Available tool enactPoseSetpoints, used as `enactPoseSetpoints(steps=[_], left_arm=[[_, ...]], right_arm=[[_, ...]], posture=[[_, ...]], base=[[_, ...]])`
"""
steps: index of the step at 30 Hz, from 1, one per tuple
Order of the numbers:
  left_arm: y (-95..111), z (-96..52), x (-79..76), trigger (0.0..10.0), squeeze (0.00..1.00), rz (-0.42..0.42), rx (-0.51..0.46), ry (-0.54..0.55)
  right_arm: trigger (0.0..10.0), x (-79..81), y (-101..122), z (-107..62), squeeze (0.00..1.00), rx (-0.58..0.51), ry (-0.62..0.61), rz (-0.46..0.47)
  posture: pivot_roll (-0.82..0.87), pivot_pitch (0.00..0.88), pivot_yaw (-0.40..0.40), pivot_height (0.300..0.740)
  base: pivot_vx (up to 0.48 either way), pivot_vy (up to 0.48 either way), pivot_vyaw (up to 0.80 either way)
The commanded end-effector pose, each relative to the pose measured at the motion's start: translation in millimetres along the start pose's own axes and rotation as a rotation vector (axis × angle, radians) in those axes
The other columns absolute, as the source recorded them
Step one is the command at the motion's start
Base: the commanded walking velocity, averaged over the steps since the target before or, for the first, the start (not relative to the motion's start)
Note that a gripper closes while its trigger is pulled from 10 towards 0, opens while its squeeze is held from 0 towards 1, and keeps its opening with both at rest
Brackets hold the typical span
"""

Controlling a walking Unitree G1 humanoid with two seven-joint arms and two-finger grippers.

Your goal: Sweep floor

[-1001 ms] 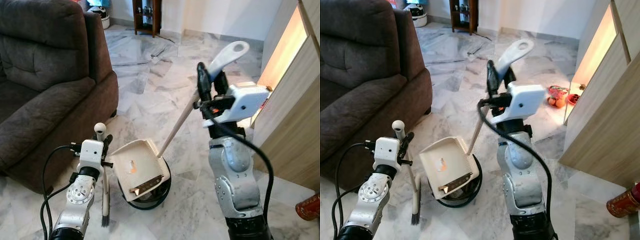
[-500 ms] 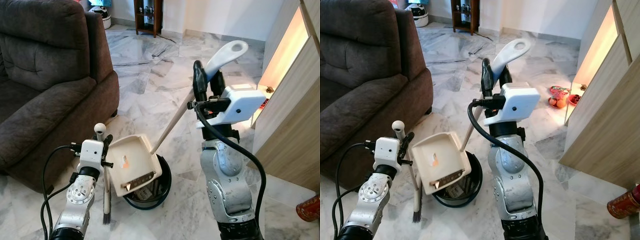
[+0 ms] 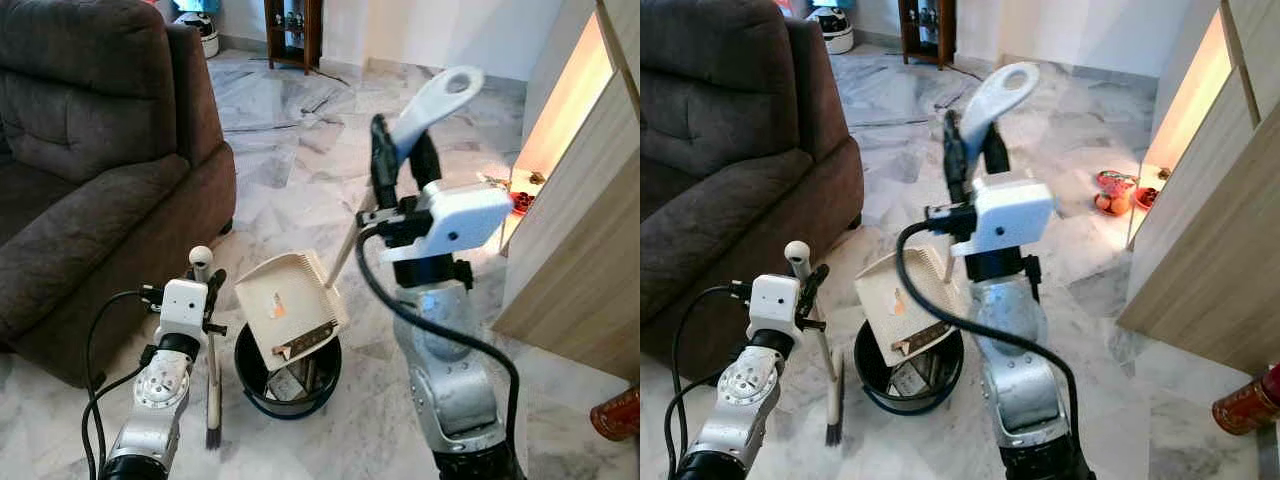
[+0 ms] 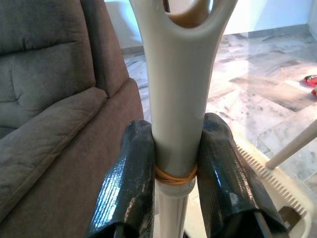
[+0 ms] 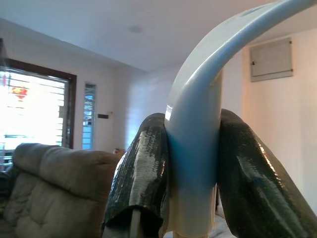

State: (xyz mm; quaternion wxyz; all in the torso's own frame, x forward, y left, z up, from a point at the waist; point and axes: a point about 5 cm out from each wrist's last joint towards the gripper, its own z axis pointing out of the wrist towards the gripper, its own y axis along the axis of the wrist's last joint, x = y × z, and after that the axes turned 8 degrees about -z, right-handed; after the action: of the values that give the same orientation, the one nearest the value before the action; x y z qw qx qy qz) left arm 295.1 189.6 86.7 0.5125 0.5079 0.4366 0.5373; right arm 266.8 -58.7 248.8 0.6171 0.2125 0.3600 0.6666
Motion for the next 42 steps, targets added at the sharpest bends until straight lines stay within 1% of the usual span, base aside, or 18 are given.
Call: enactPoseSetpoints(steps=[1,3,6,9,11,19,24,26,29,32,37,41,42], left_arm=[[9.6,3.7,-1.8,10.0,0.00,0.022,-0.057,-0.023],[9.7,3.8,-2.4,10.0,0.00,0.023,-0.057,-0.025],[9.8,3.7,-2.5,10.0,0.00,0.023,-0.058,-0.026],[9.7,3.6,-2.5,10.0,0.00,0.023,-0.057,-0.025],[9.6,3.6,-2.9,10.0,0.00,0.023,-0.057,-0.027],[10.0,3.3,-3.1,10.0,0.00,0.022,-0.058,-0.027],[10.4,3.4,-3.0,10.0,0.00,0.022,-0.060,-0.027],[10.5,3.6,-3.1,10.0,0.00,0.022,-0.060,-0.028],[10.6,3.8,-3.0,10.0,0.00,0.022,-0.060,-0.028],[10.6,3.9,-2.7,10.0,0.00,0.022,-0.060,-0.028],[10.8,3.9,-2.9,10.0,0.00,0.022,-0.060,-0.029],[10.9,3.9,-3.0,10.0,0.00,0.021,-0.060,-0.029],[10.9,3.9,-3.0,10.0,0.00,0.021,-0.061,-0.029]], right_arm=[[10.0,4.3,21.4,1.6,0.00,-0.118,0.013,0.003],[10.0,10.0,23.1,-0.7,0.00,-0.127,0.038,0.007],[10.0,11.2,24.2,-1.4,0.00,-0.130,0.038,0.013],[10.0,16.8,28.3,-4.0,0.00,-0.163,0.071,-0.030],[10.0,26.4,30.8,-8.2,0.00,-0.194,0.129,-0.068],[10.0,35.6,37.1,-11.5,0.00,-0.234,0.174,-0.089],[10.0,43.8,41.5,-15.3,0.00,-0.251,0.202,-0.073],[10.0,51.3,45.6,-20.0,0.00,-0.287,0.251,-0.104],[10.0,56.0,47.0,-23.0,0.00,-0.297,0.278,-0.105],[10.0,62.6,49.9,-26.5,0.00,-0.325,0.317,-0.126],[10.0,65.8,52.0,-27.6,0.00,-0.341,0.334,-0.131],[10.0,69.0,53.4,-29.5,0.00,-0.367,0.365,-0.164],[10.0,70.9,54.6,-30.6,0.00,-0.388,0.388,-0.192]], posture=[[0.01,0.085,0.006,0.740],[0.01,0.087,0.006,0.740],[0.01,0.087,0.006,0.740],[0.01,0.087,0.006,0.740],[0.01,0.087,0.006,0.740],[0.01,0.094,0.007,0.740],[0.01,0.094,0.007,0.740],[0.01,0.096,0.007,0.740],[0.01,0.097,0.008,0.740],[0.01,0.098,0.008,0.740],[0.01,0.098,0.008,0.740],[0.01,0.099,0.009,0.740],[0.01,0.099,0.009,0.740]], base=[[0.000,0.000,0.00],[0.000,0.000,0.00],[0.000,0.000,0.00],[0.000,0.000,0.00],[0.000,0.000,0.00],[0.000,0.000,0.00],[0.000,0.000,0.00],[0.000,0.000,0.00],[0.000,0.000,0.00],[0.000,0.000,0.00],[0.000,0.000,0.00],[0.000,0.000,0.00],[0.000,0.000,0.00]])
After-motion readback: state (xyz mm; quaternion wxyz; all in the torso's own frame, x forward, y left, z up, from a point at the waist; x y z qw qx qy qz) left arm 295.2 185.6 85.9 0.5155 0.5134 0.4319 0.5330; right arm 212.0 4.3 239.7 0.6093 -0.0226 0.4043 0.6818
